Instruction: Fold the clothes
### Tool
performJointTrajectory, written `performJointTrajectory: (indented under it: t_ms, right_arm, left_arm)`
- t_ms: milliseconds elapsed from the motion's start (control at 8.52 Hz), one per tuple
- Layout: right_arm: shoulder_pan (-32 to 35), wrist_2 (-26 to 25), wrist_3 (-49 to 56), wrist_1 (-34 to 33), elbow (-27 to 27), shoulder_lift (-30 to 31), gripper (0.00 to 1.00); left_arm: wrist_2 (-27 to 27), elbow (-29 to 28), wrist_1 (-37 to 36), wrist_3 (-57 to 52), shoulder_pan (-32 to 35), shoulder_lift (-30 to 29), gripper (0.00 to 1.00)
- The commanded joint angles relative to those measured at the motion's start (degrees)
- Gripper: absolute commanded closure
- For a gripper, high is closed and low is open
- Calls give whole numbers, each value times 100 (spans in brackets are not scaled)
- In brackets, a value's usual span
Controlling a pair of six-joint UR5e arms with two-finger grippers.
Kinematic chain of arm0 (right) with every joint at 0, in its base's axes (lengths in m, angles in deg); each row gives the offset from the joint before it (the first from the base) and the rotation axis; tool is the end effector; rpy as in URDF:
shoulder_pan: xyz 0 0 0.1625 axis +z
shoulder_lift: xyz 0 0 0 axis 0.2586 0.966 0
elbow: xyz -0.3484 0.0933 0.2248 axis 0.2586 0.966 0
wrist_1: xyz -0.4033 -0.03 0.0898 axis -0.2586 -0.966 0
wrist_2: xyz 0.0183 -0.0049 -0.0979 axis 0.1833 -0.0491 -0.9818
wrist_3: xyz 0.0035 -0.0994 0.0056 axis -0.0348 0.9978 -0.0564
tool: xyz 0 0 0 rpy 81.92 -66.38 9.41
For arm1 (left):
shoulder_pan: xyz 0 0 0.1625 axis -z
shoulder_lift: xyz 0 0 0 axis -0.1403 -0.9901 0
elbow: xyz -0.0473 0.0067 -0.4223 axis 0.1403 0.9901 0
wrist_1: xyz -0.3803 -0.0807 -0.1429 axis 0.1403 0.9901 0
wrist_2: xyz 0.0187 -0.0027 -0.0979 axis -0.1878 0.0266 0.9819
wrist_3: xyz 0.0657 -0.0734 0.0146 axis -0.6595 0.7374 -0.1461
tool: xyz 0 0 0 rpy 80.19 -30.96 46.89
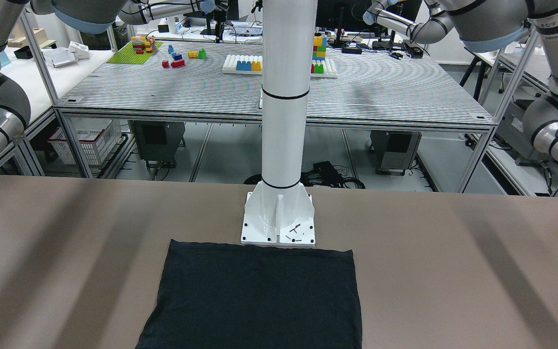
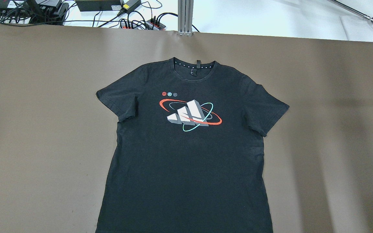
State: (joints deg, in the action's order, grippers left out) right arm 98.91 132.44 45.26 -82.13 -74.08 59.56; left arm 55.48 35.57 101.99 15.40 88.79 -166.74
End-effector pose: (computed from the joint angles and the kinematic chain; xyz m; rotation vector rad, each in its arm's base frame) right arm 0.0360 -0.5207 0.5991 0.5029 -0.5060 -0.0475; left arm -0.1615 -0.4552 0.6264 0.4389 0.2150 0.0917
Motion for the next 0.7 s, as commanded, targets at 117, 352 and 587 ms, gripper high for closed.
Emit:
performJointTrajectory:
  t_ms: [117,352,587]
  right_arm:
    - [-1409,156,-2220,30,-21,-867,5]
    - [-2210,86,-3198,47,171,-1316,5]
    - [-2503,-46,-3762,188,828,-1799,6]
  left_arm:
    - [13,-18,42,13,0,14,6]
    - [39,-45,51,30,-9,14,6]
    - [179,-45,33,48,-53,5,6]
